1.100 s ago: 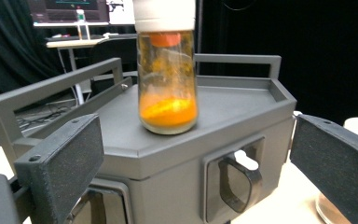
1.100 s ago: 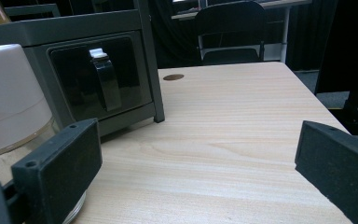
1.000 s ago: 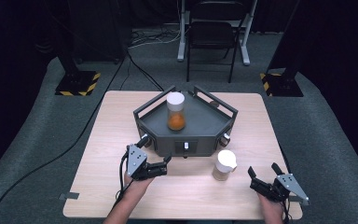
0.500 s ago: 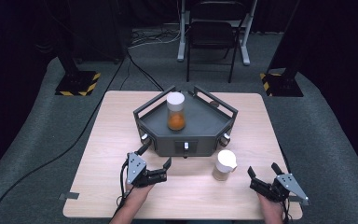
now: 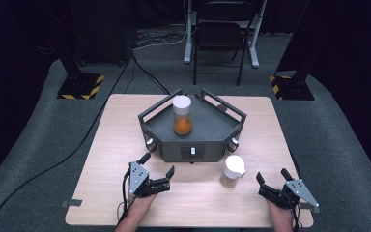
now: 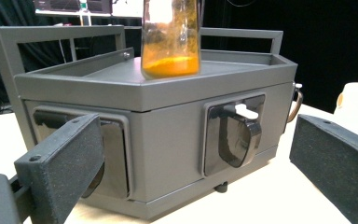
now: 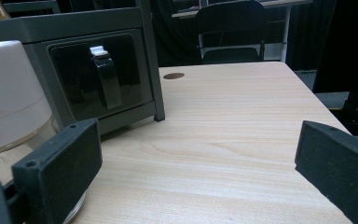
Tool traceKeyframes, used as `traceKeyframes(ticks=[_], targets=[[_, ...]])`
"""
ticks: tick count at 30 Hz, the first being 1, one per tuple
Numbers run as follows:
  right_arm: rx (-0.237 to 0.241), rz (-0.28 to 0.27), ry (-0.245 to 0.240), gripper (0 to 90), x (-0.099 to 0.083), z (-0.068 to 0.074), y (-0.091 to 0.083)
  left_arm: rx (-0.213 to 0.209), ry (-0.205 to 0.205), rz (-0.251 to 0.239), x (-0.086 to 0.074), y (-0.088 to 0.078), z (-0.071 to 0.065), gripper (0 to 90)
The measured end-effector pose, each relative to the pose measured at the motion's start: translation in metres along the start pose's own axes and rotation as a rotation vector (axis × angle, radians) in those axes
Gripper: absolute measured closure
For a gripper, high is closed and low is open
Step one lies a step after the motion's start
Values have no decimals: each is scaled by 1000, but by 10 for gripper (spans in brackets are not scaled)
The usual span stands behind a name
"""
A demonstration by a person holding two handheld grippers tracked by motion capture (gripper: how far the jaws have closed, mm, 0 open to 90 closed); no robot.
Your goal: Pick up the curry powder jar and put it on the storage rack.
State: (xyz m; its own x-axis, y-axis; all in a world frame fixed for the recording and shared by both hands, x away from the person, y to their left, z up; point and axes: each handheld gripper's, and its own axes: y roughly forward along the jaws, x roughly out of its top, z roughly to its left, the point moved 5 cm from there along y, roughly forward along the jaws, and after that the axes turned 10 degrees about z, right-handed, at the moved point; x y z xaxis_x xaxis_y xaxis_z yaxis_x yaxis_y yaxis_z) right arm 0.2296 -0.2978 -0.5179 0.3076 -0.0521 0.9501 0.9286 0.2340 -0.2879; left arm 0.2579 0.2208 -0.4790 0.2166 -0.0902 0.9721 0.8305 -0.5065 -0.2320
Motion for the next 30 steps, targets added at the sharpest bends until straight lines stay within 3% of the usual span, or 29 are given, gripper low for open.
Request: traceKeyframes(ticks=[30], targets=[[-1, 1, 0, 0, 0, 0, 0, 34, 6, 46, -23, -7, 4, 28]])
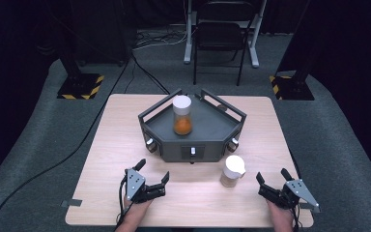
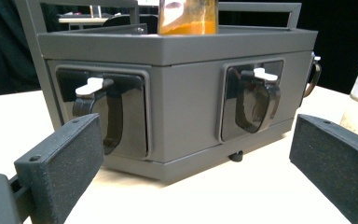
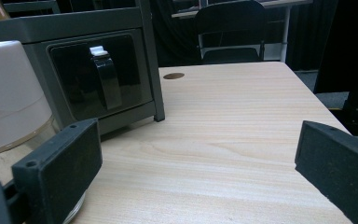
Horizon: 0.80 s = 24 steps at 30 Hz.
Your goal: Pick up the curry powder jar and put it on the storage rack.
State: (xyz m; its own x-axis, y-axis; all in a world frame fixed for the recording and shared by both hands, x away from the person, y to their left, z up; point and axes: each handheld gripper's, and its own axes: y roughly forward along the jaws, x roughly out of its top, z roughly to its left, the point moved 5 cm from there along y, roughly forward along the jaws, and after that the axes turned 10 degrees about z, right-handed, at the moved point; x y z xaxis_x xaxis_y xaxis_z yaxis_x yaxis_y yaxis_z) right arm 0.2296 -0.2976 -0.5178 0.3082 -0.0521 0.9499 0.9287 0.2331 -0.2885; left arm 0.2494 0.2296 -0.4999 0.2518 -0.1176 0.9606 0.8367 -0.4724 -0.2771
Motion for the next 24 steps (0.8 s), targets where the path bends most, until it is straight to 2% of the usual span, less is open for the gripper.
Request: traceKeyframes(ticks=[24], targets=[[1, 4, 1, 0, 1, 0, 1, 24, -25, 24, -16, -6, 9, 29]])
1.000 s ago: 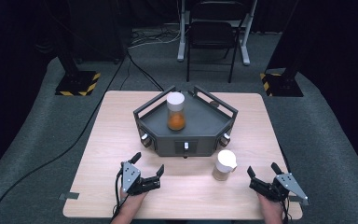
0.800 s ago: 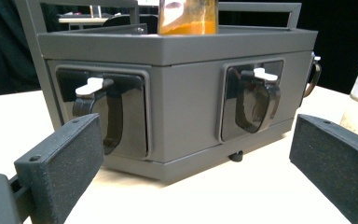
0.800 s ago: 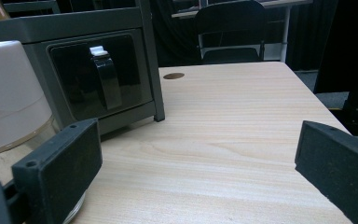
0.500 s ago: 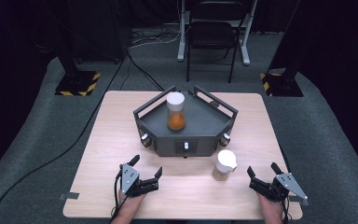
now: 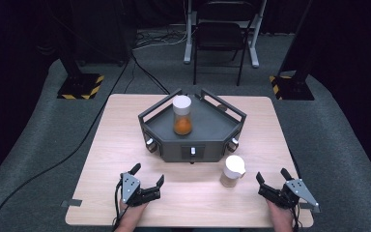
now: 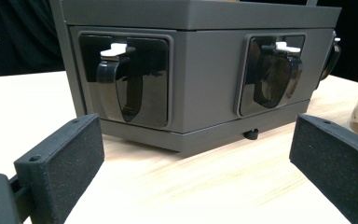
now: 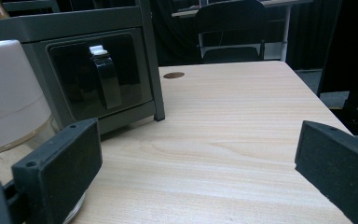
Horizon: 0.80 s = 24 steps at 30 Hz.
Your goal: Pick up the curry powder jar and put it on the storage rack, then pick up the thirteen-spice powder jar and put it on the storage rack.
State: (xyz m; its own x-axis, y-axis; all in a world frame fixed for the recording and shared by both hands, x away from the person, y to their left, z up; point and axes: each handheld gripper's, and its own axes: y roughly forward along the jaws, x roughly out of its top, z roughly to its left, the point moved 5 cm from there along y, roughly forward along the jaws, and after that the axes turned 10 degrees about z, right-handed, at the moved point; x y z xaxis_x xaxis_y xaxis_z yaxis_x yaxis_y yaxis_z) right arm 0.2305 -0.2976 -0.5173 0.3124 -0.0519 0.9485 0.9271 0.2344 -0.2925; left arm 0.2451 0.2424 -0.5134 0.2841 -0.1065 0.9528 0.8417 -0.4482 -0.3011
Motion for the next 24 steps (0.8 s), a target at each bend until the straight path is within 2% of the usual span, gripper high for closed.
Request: traceKeyframes(ticks=[12, 24], targets=[[0, 0, -1, 0, 0, 0, 0, 1, 13, 20, 0, 2, -1, 29], [3, -9, -3, 0, -2, 0, -1, -5, 12, 12, -1, 2, 0, 26]])
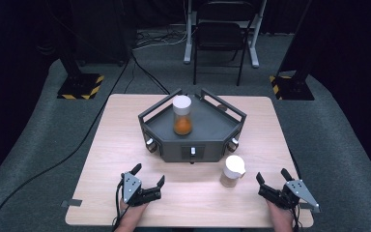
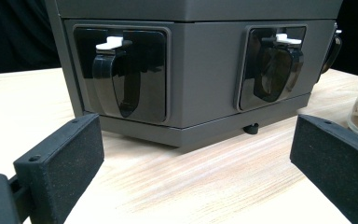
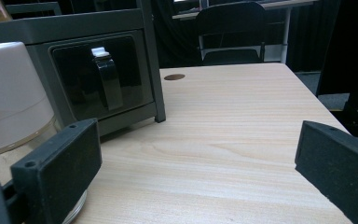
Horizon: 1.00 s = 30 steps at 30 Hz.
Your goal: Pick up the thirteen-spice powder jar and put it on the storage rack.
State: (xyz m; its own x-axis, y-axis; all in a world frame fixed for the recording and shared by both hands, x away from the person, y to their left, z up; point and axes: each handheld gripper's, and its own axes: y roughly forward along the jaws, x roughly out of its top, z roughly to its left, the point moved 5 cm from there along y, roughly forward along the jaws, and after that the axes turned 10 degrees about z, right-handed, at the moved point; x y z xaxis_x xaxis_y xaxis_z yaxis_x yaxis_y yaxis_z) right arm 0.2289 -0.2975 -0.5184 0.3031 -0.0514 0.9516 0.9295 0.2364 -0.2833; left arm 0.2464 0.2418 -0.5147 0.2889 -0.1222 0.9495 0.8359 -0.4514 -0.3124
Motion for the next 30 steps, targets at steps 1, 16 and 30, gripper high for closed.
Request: traceKeyframes(ticks=[1, 16, 30], targets=[[0, 1, 0, 0, 0, 0, 0, 0, 1, -1, 0, 0, 0, 26], [36, -8, -18, 0, 3, 2, -7, -2, 12, -3, -1, 0, 0, 26], [93, -18, -45, 0, 7, 6, -12, -6, 11, -9, -1, -1, 0, 25]])
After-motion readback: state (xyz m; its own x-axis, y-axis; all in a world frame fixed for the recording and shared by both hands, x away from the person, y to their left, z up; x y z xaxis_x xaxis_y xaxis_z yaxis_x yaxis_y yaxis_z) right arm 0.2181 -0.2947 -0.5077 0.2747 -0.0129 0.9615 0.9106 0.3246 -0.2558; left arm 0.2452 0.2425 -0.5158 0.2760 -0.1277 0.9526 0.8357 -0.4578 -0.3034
